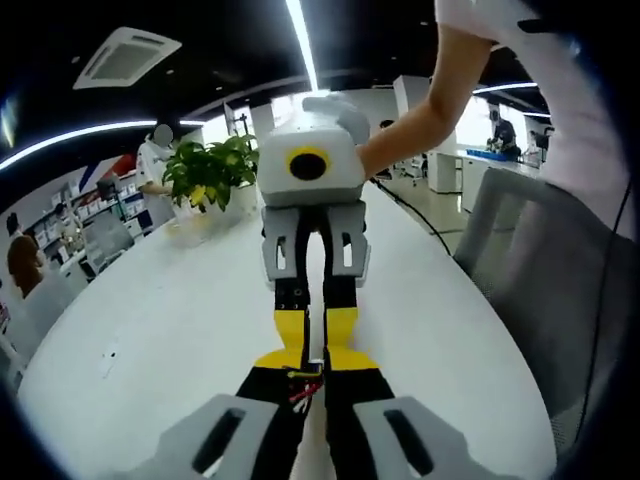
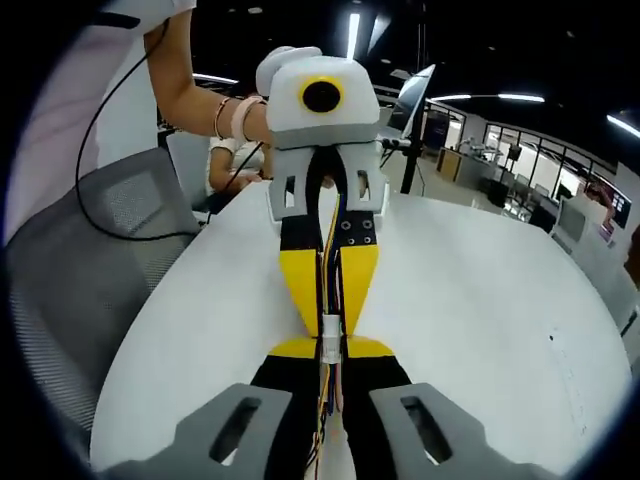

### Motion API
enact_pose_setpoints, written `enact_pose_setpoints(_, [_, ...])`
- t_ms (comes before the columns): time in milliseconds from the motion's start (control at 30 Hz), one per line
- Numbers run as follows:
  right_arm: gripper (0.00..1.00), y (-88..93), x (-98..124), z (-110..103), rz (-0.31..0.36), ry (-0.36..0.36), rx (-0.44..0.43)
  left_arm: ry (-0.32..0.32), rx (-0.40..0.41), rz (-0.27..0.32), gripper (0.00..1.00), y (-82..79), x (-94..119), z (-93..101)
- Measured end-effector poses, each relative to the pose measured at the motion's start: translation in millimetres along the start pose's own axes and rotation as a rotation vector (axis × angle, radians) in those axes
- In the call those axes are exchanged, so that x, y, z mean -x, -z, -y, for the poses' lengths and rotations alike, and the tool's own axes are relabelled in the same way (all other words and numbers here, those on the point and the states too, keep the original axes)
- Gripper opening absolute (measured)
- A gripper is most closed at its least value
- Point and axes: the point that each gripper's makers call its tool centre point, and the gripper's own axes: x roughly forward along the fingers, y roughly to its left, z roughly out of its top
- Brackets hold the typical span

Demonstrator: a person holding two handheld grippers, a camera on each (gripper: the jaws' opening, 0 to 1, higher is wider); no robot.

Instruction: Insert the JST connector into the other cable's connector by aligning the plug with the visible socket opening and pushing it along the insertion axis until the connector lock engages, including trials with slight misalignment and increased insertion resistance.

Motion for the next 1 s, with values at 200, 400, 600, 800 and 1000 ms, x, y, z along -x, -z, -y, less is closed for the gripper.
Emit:
enact_pose_setpoints(200, [0.03,6.8,-4,5,-0.02,0.004,0.006,-0.025,0.005,-0.018,0.0,7.4,0,-4.6])
enact_pose_setpoints(400, [0.03,13.5,-10,10,-0.032,-0.001,0.006,-0.053,0.017,-0.037,0.0,15.9,3,-7.8])
enact_pose_setpoints(600, [0.03,16.4,-17,12,-0.06,0.001,0.02,-0.085,0.02,-0.071,0.0,29.5,8,-13.9])
enact_pose_setpoints(800, [0.03,23.6,-23,18,-0.071,-0.003,-0.011,-0.123,0.052,-0.078,0.02,37.5,17,-19.3])
enact_pose_setpoints(1000, [0.03,30.2,-29,20,-0.104,0.001,0.006,-0.147,0.059,-0.085,0.03,40.9,24,-19.4])
